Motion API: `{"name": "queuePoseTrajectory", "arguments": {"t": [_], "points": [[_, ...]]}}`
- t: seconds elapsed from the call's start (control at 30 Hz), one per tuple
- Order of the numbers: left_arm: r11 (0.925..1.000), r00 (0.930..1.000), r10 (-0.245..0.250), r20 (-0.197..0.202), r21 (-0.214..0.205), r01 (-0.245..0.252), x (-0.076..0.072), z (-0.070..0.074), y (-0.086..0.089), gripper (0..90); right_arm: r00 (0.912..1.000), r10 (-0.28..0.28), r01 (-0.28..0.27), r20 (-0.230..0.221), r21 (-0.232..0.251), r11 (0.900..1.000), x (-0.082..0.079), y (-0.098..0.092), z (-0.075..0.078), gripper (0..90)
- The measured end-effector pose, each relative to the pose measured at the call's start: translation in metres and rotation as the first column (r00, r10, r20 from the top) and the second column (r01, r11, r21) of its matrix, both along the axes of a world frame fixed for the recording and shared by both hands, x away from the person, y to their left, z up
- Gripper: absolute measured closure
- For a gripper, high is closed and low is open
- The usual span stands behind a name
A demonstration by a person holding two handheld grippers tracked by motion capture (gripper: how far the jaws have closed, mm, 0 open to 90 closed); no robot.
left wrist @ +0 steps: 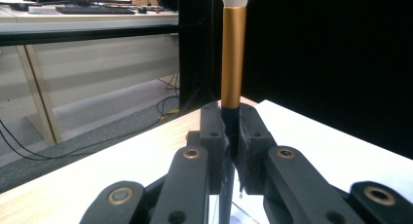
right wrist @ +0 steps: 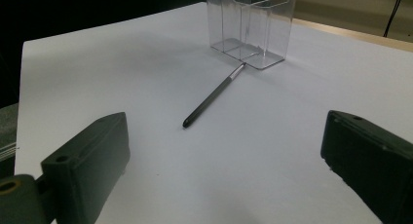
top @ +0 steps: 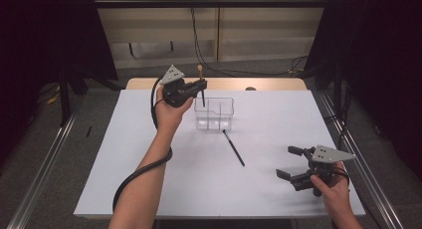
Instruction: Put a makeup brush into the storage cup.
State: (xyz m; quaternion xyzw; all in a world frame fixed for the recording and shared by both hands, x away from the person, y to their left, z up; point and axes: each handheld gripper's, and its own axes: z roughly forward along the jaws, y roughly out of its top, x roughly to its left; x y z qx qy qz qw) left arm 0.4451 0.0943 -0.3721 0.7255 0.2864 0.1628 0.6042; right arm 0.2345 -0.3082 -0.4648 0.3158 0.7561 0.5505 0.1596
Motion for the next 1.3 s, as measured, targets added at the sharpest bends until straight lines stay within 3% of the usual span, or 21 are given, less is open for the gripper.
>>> {"name": "queuePoseTrajectory", "arguments": {"t": [1.3], "points": [[0.9995,0.9993,0.013,-0.035,0.031,-0.012,0.000,-0.027,-0.003,83.2,0.9999,0.011,-0.011,0.006,-0.004,0.9999,-0.001,0.001,0.000,3.6]]}}
